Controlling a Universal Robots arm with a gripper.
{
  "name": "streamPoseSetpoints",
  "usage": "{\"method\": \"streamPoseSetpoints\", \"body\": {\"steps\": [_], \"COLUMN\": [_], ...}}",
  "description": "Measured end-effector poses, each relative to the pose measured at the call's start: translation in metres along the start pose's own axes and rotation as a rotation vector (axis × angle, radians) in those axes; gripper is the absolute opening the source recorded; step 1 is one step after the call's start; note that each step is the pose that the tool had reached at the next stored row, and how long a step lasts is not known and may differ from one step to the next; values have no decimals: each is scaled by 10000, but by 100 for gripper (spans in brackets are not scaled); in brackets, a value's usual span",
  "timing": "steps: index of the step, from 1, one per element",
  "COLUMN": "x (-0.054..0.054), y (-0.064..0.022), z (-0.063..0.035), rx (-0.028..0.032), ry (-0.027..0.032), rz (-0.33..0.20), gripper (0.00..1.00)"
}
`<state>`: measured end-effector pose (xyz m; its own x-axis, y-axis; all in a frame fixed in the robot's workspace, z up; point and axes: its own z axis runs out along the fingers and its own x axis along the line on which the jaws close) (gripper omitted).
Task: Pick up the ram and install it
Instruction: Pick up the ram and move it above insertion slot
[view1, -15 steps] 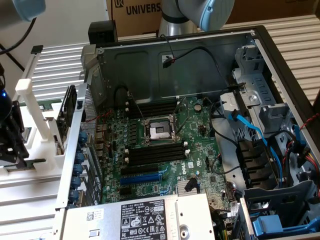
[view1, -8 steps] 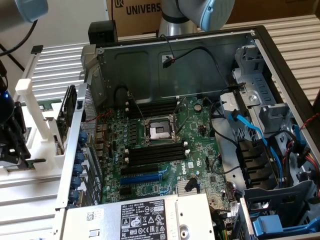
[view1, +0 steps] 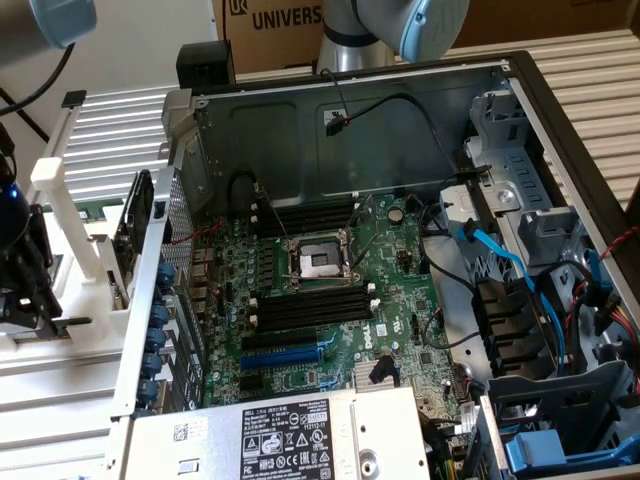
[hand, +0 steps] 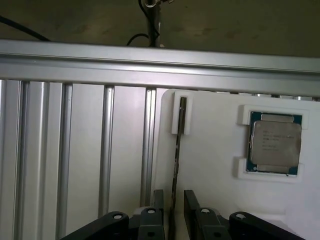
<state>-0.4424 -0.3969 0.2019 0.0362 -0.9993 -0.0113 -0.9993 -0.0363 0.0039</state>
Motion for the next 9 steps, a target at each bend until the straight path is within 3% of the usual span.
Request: {"method": "streamPoseSetpoints", "body": {"steps": [9], "x": [6], "y": [0], "z": [3], "rx": [0], "ry": [-6], "rz": [0], "gripper": [31]}}
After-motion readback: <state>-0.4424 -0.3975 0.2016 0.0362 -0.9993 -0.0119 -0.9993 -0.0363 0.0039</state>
